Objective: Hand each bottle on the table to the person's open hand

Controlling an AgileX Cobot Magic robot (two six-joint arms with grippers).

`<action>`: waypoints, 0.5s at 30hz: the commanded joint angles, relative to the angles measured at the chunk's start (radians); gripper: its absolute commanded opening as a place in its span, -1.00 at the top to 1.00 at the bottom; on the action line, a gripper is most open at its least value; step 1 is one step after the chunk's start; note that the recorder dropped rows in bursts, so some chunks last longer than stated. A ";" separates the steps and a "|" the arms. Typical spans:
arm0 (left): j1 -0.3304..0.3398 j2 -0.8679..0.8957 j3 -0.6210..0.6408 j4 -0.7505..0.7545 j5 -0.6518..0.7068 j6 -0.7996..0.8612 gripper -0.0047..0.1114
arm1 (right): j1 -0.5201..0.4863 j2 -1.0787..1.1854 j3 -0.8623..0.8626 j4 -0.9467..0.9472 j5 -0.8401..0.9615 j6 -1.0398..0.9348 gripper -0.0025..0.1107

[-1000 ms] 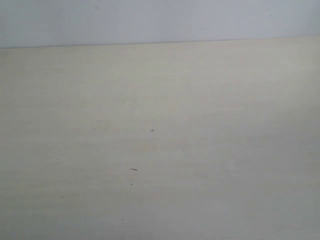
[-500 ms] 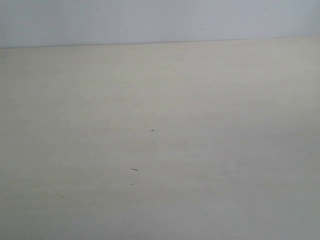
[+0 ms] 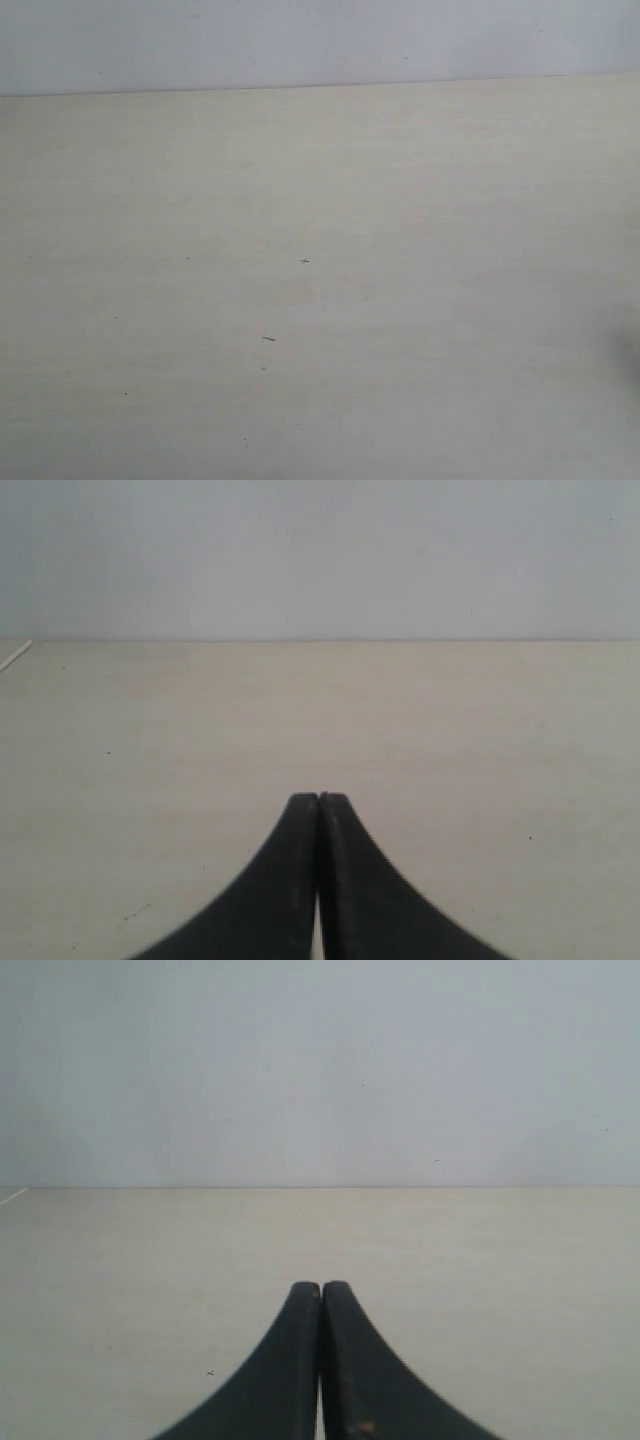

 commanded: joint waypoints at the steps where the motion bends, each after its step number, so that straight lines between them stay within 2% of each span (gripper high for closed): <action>1: 0.004 -0.005 0.003 -0.015 0.021 -0.010 0.88 | 0.000 -0.005 0.004 -0.008 -0.003 -0.004 0.96; 15: 0.004 -0.005 0.003 -0.014 0.030 -0.006 0.88 | 0.000 -0.005 0.004 -0.008 -0.003 -0.004 0.96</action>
